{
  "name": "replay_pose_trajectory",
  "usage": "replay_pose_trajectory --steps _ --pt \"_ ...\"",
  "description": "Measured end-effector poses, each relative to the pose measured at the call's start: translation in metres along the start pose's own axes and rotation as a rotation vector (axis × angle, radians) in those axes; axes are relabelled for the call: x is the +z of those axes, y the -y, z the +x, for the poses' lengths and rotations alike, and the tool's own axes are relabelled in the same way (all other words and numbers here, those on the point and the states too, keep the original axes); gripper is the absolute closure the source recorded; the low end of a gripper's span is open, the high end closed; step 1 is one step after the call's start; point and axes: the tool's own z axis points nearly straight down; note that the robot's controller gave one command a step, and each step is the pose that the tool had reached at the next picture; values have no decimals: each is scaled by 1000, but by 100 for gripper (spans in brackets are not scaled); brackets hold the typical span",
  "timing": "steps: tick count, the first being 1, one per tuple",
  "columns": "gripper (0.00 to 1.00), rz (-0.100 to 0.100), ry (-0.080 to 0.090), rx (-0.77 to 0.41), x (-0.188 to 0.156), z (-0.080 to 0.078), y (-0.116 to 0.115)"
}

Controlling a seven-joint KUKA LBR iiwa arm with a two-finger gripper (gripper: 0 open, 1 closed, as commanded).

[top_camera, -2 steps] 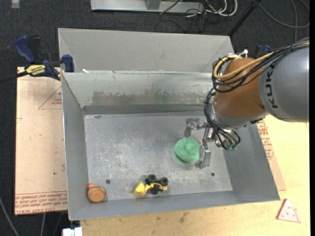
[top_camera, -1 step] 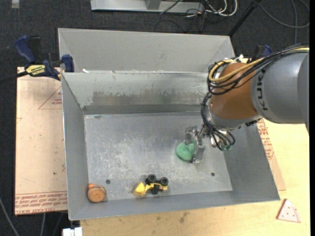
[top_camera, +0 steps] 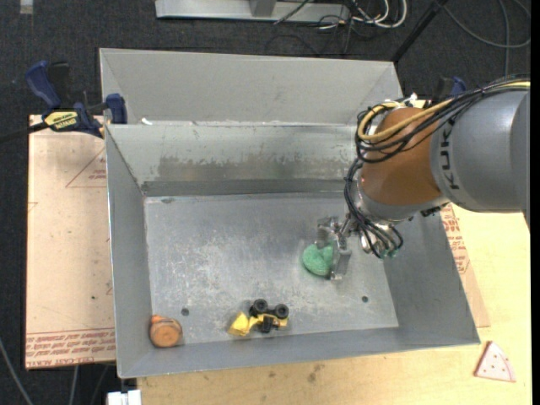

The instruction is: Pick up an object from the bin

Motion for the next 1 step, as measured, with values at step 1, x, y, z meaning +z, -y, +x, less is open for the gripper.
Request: replay_pose_trajectory --steps 1 --pt "100 3 -3 7 -192 -3 7"
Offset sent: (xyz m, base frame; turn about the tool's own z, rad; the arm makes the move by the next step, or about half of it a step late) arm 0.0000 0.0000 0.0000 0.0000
